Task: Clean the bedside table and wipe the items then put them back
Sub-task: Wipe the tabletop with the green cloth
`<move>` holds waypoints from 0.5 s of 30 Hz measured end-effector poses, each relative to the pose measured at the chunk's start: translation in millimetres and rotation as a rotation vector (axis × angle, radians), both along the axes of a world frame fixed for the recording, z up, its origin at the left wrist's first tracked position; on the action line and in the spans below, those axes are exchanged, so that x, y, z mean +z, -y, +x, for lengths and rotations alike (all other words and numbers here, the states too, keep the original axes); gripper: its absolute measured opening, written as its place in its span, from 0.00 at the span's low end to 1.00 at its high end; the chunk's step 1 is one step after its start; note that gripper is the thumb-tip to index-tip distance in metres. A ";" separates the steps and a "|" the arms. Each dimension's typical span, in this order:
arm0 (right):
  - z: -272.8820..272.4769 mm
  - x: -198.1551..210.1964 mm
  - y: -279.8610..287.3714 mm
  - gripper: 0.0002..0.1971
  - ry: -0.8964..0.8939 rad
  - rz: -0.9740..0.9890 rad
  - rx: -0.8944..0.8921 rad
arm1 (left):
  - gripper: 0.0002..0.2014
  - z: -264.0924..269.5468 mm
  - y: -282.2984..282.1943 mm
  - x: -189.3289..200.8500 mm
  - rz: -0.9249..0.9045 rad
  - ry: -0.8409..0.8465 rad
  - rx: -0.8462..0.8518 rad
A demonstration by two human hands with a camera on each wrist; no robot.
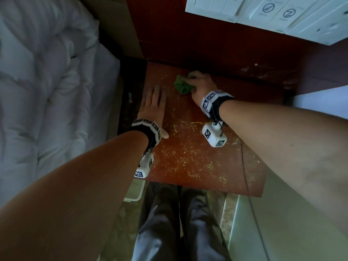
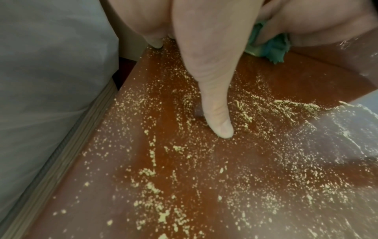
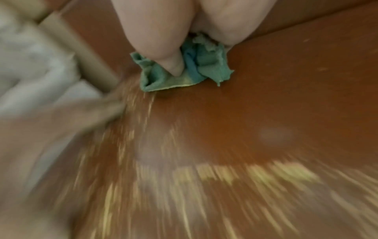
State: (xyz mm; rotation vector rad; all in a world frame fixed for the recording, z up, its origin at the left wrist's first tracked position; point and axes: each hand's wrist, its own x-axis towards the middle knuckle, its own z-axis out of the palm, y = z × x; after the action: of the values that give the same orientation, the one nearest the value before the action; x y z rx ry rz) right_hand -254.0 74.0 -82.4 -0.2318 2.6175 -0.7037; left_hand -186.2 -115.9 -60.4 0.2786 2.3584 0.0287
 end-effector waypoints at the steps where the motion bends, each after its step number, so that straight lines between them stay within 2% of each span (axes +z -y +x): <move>1: 8.4 -0.2 -1.2 0.29 -0.001 0.006 0.028 | 0.76 -0.4 0.0 -0.7 -0.004 -0.004 0.003; 6: 68.6 16.1 -4.8 0.28 0.203 0.105 0.188 | 0.77 -1.0 -2.0 0.7 -0.034 0.000 -0.013; 9: 82.0 26.5 -5.5 0.25 0.294 0.073 0.274 | 0.76 -1.3 -2.8 2.4 -0.038 0.009 0.002; 11: 76.0 31.7 -5.2 0.22 0.331 0.008 0.110 | 0.77 -1.8 -2.9 2.9 -0.043 0.007 -0.004; 13: 65.5 35.3 -8.0 0.19 0.216 -0.042 -0.144 | 0.76 -1.4 -2.1 0.6 -0.041 0.011 -0.011; 15: 54.6 37.0 -14.1 0.17 0.074 -0.035 -0.307 | 0.76 -0.8 -0.4 -2.1 -0.022 0.007 -0.002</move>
State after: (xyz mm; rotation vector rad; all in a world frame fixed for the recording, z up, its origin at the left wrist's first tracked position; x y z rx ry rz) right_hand -199.3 88.1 -45.4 0.1877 2.5973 -0.8420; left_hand -187.0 -115.5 -62.6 0.2692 2.3505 0.0028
